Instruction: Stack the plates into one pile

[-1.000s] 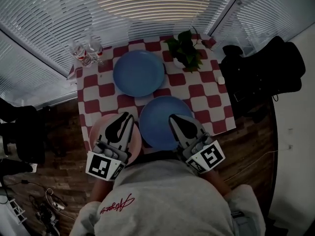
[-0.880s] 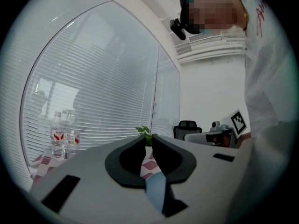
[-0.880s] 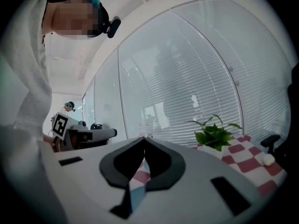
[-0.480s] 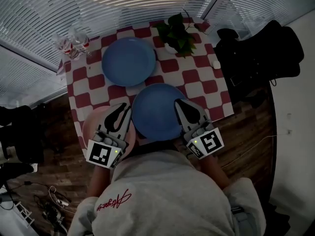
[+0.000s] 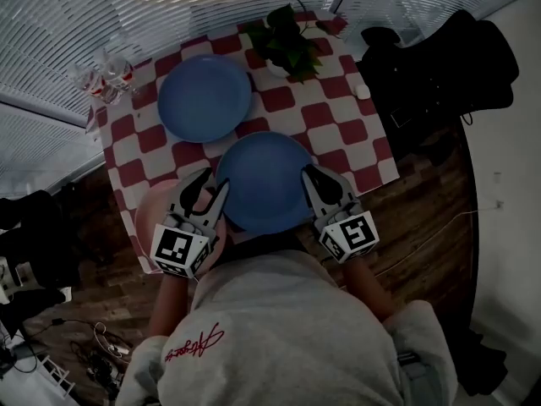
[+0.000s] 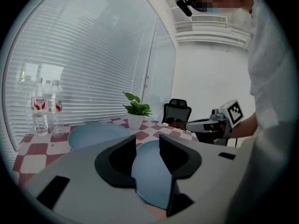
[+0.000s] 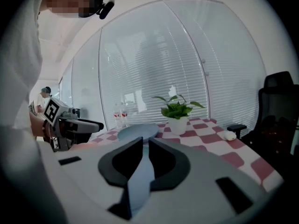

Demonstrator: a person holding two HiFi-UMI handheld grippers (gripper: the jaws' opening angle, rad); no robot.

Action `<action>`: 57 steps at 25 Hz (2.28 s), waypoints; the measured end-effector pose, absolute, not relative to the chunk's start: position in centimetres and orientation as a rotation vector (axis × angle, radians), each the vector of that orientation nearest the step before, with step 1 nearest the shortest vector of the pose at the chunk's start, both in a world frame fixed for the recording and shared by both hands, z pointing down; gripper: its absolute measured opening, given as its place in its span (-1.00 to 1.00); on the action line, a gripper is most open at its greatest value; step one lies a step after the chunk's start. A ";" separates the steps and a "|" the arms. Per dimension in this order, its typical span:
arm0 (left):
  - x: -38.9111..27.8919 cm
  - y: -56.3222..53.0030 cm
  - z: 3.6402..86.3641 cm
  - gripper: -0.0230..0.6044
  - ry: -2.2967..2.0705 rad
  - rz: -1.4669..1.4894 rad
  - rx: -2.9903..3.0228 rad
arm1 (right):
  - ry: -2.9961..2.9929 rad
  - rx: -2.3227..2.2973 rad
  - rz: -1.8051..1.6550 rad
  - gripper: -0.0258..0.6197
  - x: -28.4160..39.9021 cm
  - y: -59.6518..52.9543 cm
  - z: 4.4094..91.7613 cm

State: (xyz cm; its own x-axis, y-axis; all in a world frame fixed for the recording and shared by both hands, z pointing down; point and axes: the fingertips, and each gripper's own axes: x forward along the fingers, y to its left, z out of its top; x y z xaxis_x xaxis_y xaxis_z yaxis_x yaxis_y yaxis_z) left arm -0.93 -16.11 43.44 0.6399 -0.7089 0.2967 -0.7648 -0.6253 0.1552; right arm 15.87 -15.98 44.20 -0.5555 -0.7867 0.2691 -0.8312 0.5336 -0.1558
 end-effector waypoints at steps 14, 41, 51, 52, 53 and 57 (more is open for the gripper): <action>-1.0 -17.8 48.3 -0.42 -1.192 0.544 2.464 | -2.408 1.482 0.536 -0.63 19.1 -15.0 49.4; 0.6 -19.4 54.6 -0.40 -0.920 0.999 2.285 | -2.209 1.460 0.696 -0.58 19.9 -13.9 54.4; -0.6 -20.0 55.2 -0.71 -0.997 1.095 2.066 | -2.121 1.618 0.811 -0.79 20.8 -15.4 54.0; -0.8 -20.1 55.2 -0.79 -1.016 1.100 2.045 | -2.120 1.632 0.808 -0.81 20.9 -15.7 53.7; -1.0 -20.1 55.1 -0.81 -1.027 1.111 2.035 | -2.125 1.639 0.799 -0.83 21.0 -16.1 53.3; -1.4 -20.2 54.4 -0.81 -1.084 1.113 2.021 | -2.177 1.641 0.704 -0.85 20.8 -17.8 51.1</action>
State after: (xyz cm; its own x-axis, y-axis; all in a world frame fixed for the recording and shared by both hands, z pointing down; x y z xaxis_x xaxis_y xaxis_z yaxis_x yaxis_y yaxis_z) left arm -1.39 -20.20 54.44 0.3205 -0.3731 0.8707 -0.8606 -0.4988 0.1030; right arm 20.79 -17.76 51.06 -0.2859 -0.7976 0.5312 -0.9576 0.2169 -0.1898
